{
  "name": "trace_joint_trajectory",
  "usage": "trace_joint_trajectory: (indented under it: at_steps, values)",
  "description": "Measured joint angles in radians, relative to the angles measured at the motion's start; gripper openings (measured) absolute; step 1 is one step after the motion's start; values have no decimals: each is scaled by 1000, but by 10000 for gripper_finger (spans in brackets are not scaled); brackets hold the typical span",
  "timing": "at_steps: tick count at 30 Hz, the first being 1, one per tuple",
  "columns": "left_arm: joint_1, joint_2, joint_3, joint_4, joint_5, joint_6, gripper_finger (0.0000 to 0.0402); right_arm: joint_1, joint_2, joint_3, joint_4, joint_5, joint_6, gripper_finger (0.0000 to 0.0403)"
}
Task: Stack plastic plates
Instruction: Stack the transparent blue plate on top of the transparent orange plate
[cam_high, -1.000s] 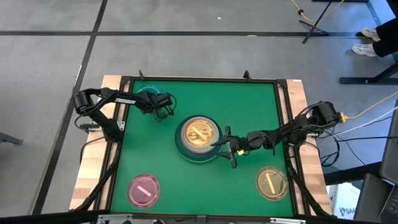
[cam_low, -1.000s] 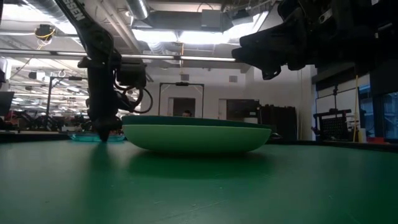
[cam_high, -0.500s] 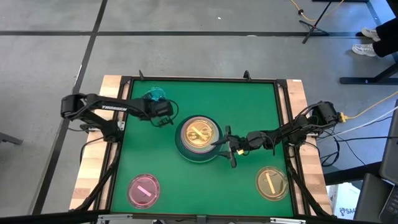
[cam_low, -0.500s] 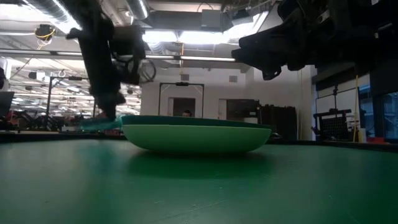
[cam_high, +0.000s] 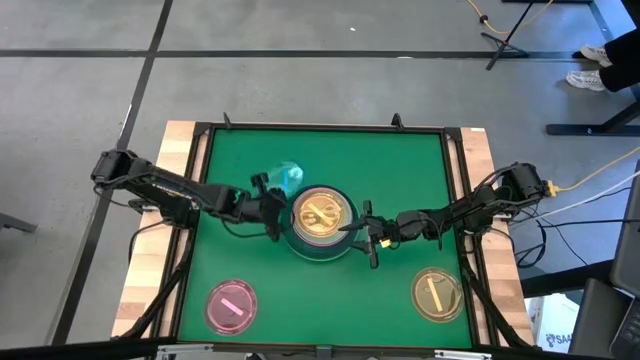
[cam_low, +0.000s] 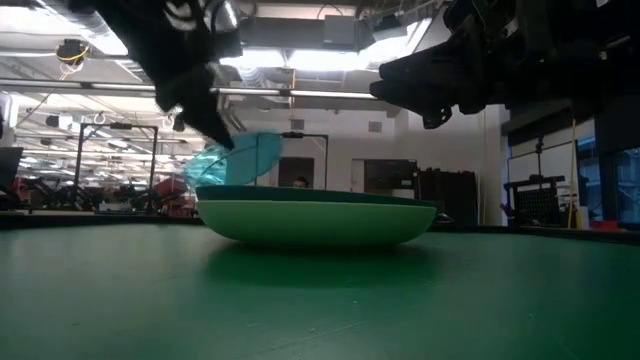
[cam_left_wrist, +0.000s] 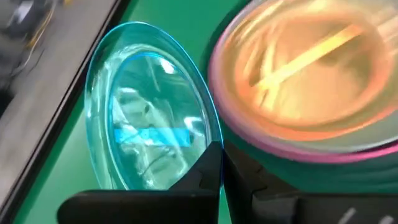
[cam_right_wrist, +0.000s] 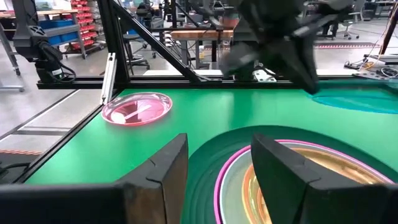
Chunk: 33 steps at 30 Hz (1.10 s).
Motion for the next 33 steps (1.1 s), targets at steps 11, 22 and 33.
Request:
trace_joint_trajectory:
  at_steps: [11, 22, 33]
  values:
    - [-145, 39, 0, 282, 85, 162, 2, 2, -42, 0, 98, -1, -1, 170]
    - [-138, 196, 0, 509, 138, 288, 3, 1, -254, 0, 190, 46, -192, 170]
    - [-118, 224, 0, 506, 157, 256, 35, 0, -240, 0, 173, 42, -255, 170]
